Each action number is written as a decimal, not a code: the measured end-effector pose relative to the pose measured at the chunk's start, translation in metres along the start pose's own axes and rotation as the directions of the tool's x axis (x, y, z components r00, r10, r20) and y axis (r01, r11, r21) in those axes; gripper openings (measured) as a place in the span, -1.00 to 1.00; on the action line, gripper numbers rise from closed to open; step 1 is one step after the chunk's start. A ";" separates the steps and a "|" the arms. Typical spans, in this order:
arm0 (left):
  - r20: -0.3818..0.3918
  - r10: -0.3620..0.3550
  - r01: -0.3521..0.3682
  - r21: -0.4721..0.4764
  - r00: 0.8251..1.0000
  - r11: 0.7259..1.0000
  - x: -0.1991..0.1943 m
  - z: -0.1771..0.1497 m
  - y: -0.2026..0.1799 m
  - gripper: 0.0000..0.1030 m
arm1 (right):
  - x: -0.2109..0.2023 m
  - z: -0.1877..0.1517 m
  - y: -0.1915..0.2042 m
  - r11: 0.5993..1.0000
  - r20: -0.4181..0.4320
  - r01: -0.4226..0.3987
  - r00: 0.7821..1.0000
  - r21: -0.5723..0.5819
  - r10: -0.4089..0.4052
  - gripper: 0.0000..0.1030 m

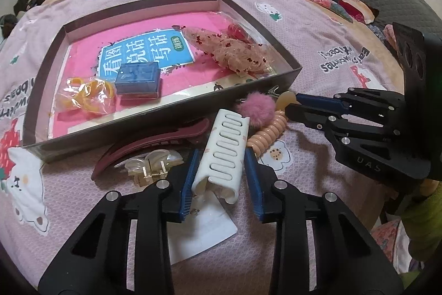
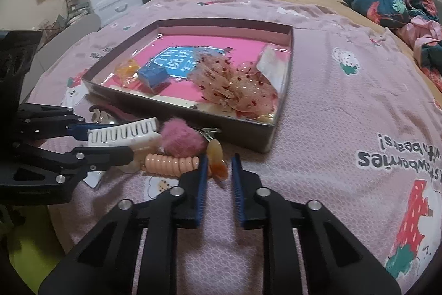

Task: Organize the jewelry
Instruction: 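Grasp the white comb clip with the left gripper while the right grasps the orange coiled hair tie, then carry the comb clip and orange coil into the tray box and open both grippers, then withdraw both grippers from the tray box toward the remaining loose items, then grasp the pink pompom clip with the right gripper while the left grasps the clear claw clip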

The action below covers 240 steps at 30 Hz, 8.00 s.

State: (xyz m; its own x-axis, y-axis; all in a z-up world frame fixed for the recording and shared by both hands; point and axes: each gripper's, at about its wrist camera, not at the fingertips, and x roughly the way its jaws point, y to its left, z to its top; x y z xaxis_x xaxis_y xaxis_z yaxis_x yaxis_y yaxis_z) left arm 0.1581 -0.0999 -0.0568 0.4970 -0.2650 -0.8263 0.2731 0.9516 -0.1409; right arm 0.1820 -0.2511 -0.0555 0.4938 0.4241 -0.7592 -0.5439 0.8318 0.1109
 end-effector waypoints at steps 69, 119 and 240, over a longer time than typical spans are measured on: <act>0.232 0.141 -0.074 -0.278 0.962 0.958 -0.075 0.028 0.128 -0.63 | -0.021 0.082 0.028 0.998 0.184 0.052 0.981 0.023 -0.055 -0.86; 0.158 0.129 -0.091 -0.228 0.979 0.969 0.006 0.070 0.126 -0.62 | 0.021 0.074 -0.004 0.988 0.111 0.088 0.989 0.123 -0.102 -0.34; 0.037 0.052 -0.041 -0.255 0.998 0.966 -0.016 -0.023 0.057 0.02 | 0.011 0.007 0.020 0.996 0.031 -0.016 0.999 0.085 0.013 0.26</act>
State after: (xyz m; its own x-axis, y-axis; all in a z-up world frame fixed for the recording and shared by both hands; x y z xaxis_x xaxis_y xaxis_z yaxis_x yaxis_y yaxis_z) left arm 0.1470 -0.0381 -0.0643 0.5403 -0.2202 -0.8121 0.0329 0.9699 -0.2412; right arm 0.1815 -0.2270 -0.0574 0.5075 0.4458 -0.7374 -0.4922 0.8524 0.1766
